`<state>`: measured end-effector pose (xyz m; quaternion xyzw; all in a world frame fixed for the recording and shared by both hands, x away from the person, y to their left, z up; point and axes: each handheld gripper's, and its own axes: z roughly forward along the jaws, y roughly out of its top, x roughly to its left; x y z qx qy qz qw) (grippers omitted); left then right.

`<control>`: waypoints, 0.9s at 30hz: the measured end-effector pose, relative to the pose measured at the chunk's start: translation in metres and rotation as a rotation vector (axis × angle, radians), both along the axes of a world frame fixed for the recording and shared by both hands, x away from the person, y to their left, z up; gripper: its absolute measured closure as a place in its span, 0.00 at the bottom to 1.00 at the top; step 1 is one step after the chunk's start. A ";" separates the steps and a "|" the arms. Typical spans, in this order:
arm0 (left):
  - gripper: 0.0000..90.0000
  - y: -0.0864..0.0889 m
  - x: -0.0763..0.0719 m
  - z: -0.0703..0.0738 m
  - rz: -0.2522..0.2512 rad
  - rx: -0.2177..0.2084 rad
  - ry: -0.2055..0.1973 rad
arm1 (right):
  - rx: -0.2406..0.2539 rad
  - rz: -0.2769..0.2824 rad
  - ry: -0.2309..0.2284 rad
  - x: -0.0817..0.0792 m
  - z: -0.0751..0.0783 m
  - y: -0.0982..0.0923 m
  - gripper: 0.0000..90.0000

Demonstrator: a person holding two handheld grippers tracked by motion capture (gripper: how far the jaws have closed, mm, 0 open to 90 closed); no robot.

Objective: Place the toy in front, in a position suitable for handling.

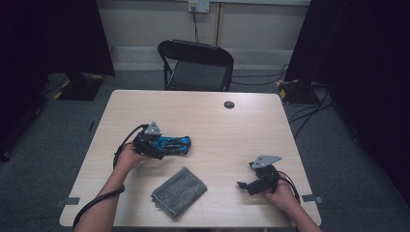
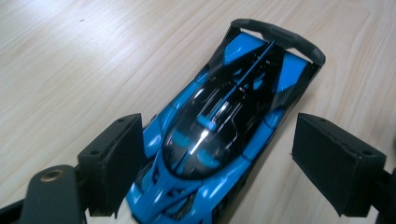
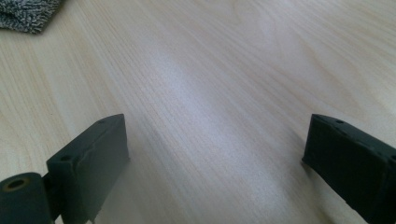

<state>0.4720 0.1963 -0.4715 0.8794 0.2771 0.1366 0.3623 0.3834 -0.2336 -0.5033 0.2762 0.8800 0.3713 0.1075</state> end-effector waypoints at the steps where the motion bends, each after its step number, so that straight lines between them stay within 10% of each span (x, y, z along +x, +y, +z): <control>1: 0.18 -0.002 0.001 -0.001 -0.002 0.003 -0.003 | 0.000 -0.001 0.001 0.000 0.000 0.000 0.06; 16: 0.17 -0.011 0.017 -0.008 -0.052 -0.014 0.009 | 0.000 -0.002 0.000 0.000 0.000 0.000 0.06; 27: 0.06 -0.013 0.022 -0.018 -0.132 0.048 -0.005 | 0.001 -0.007 -0.001 -0.001 0.000 0.000 0.06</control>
